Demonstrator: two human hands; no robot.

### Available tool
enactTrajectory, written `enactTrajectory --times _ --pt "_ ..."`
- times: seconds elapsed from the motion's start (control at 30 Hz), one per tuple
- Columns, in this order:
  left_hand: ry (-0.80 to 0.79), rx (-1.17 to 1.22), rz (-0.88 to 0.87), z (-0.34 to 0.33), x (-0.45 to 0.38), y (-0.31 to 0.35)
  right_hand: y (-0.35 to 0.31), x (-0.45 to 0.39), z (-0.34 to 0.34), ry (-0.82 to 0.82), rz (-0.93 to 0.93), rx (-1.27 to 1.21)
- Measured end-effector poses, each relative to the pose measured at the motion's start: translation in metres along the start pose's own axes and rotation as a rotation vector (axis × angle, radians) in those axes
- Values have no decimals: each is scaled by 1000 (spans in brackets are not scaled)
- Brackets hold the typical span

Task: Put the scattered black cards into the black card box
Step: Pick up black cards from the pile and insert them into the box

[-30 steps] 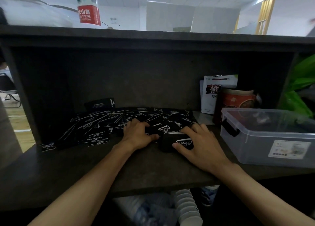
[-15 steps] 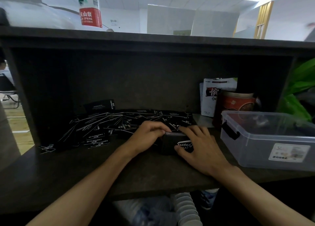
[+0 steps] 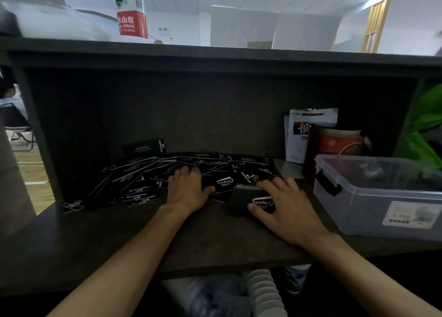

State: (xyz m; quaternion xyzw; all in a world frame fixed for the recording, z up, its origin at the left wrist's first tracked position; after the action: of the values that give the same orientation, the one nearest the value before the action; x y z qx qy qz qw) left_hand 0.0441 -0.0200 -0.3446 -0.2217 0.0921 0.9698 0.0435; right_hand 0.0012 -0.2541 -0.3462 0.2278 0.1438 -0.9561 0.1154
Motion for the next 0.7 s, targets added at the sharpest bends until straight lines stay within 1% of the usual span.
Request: enactTrajectory --times 0.07,0.13,0.17,0.23,0.33,0.4,0.43,0.5,0.53,0.57,0.63,0.7 --pt "83 133 10 8 1 0 0 0 0 -3 -6 3" --pt "150 364 48 13 3 -3 -1 0 1 -4 -7 1" --pt "159 462 71 12 2 -4 -1 1 1 -5 -6 -5" --pt "154 562 105 9 0 -7 -1 0 2 -5 -6 -12" --pt "103 657 146 2 -2 -14 0 0 0 -8 -14 -9" --pt "84 672 155 0 -3 -18 1 0 0 -5 -17 -8" --pt "108 646 148 2 -3 -20 1 0 0 -3 -17 -10" --pt "218 585 107 14 -2 -21 1 -1 0 -2 -15 -13" --pt "263 600 73 21 -1 -19 0 -1 -1 -6 -15 -15" --pt "264 653 28 25 -1 -15 0 -1 0 -9 -12 -22" --pt "144 767 -109 27 0 4 0 0 1 -2 -4 -61" --pt "-17 791 -229 24 4 25 1 1 3 18 -9 -114"
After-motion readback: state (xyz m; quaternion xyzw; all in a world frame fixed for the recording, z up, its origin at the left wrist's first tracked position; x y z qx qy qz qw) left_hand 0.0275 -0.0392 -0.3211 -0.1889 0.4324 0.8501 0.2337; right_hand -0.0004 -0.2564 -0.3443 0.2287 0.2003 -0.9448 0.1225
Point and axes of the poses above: each hand's wrist, its own x-axis away from the middle knuckle, its own z-axis out of the back of the hand, y = z × x, the point moved 7 cm from there along -x, towards the middle knuckle, and after that the axes turned 11 degrees about -z, right-handed, at the moved point
